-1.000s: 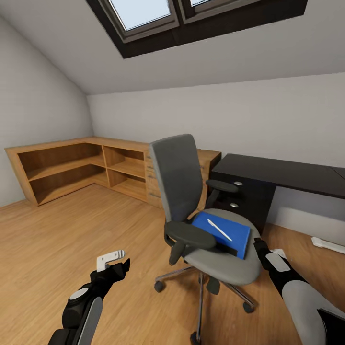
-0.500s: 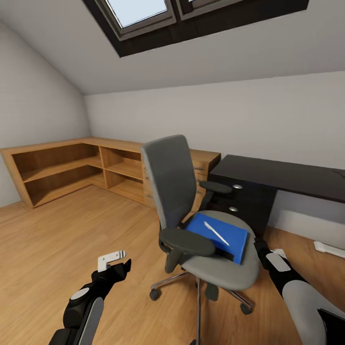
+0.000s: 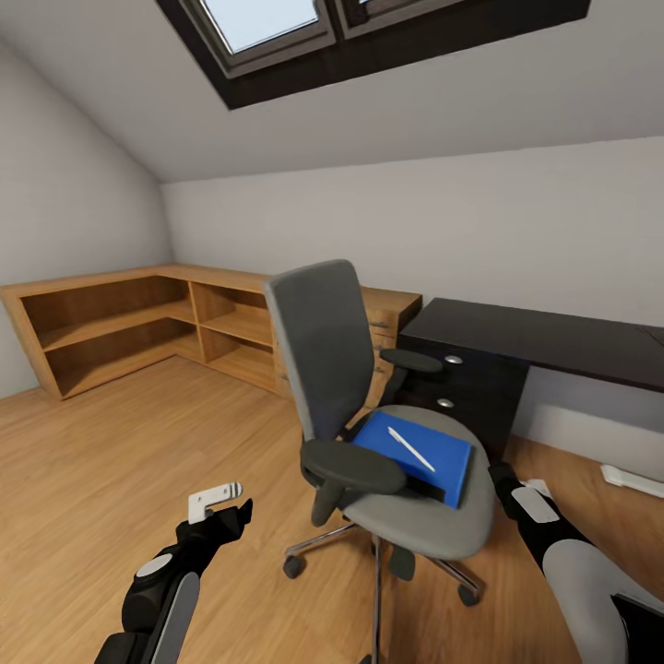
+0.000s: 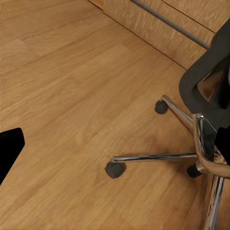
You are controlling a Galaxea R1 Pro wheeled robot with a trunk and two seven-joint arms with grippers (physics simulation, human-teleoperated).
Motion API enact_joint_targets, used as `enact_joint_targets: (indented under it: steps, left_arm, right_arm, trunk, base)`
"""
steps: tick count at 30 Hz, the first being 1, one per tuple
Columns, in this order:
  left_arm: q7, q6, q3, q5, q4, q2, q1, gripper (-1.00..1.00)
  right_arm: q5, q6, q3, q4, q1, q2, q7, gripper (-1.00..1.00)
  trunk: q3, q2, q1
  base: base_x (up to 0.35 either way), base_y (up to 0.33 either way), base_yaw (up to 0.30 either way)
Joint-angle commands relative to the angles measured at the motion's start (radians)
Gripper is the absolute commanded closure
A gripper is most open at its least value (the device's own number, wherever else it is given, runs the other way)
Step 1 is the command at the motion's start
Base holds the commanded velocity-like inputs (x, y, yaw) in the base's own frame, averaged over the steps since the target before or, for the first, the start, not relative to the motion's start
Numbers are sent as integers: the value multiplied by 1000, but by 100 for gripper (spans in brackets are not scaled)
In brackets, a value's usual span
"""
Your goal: In the bedroom, organize the workspace by keeping the computer under the desk, ensuring the monitor is on the desk, placing the keyboard on the desk next to the monitor, placing the mouse on the desk next to the keyboard, moving the folder from the swivel chair onto the desk next to the mouse, stacking the notebook on top of the folder with the pen on top of the notebook, and positioning the swivel chair next to the desk.
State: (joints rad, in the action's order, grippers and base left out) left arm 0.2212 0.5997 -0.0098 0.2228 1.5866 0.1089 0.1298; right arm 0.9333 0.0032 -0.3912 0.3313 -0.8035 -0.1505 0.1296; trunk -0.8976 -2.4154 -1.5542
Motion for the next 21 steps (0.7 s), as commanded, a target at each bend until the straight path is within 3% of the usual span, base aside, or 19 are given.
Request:
enact_joint_targets:
  steps: [1,21]
  left_arm:
    - [9,3,-1,10,1,0,1,-100]
    - [9,3,-2,10,1,0,1,-100]
  right_arm:
    - [10,0,1,2,0,0,4,-100]
    - [10,0,2,2,0,0,2,-100]
  trunk:
    - [-1,0,0]
    - [17,0,0]
  base:
    - [0,-1,103]
    - [0,0,202]
